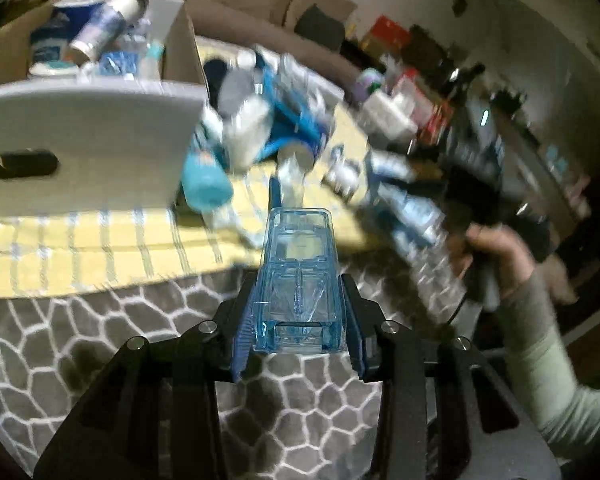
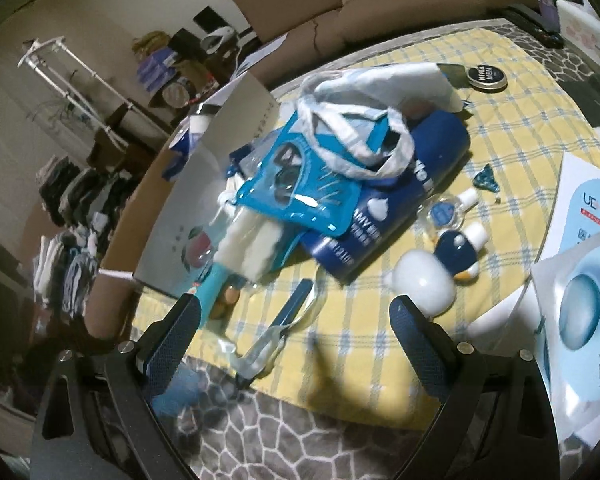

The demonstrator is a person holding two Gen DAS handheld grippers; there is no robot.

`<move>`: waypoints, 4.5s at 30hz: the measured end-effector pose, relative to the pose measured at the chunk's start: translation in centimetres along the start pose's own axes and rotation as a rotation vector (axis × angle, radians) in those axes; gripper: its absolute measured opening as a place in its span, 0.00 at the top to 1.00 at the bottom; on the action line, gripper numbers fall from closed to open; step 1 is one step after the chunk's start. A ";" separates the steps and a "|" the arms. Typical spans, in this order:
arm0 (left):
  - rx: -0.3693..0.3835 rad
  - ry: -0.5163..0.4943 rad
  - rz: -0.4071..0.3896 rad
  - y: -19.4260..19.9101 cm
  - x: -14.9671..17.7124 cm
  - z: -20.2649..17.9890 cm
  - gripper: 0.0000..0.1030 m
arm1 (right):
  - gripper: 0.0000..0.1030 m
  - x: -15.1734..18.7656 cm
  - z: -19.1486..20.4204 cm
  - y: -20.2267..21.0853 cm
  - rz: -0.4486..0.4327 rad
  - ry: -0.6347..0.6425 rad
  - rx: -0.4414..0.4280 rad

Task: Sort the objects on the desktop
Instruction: 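Hold the blue case in the left gripper while the right gripper grasps the teal tube, then carry the blue case with the left gripper while the right gripper carries the teal tube to the box, then lower the blue case into the box with the left gripper while the right gripper releases the teal tube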

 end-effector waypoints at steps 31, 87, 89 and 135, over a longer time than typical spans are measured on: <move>0.031 0.232 -0.287 13.5 -2.4 11.3 0.65 | 0.68 3.8 4.1 -13.3 0.079 -0.393 -0.382; -0.195 0.232 -0.065 5.3 -17.6 18.1 0.51 | 0.48 -7.9 17.7 -10.4 0.011 -0.055 -0.097; -0.159 0.224 -0.067 5.7 -17.2 17.3 0.50 | 0.45 -6.8 17.5 -9.5 0.022 0.006 -0.040; -0.333 0.022 -0.041 8.4 -11.9 12.4 0.13 | 0.35 -1.1 19.9 -10.2 0.092 0.176 0.134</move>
Point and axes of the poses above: each gripper's, at about its wrist camera, not at the fingertips, and y roughly against the way its jaws point, z to its left, x to its underside, the point moved 4 cm from there along -y, roughly the way its jaws point, and after that the axes turned 1 degree about -x, right-handed, at the moved point
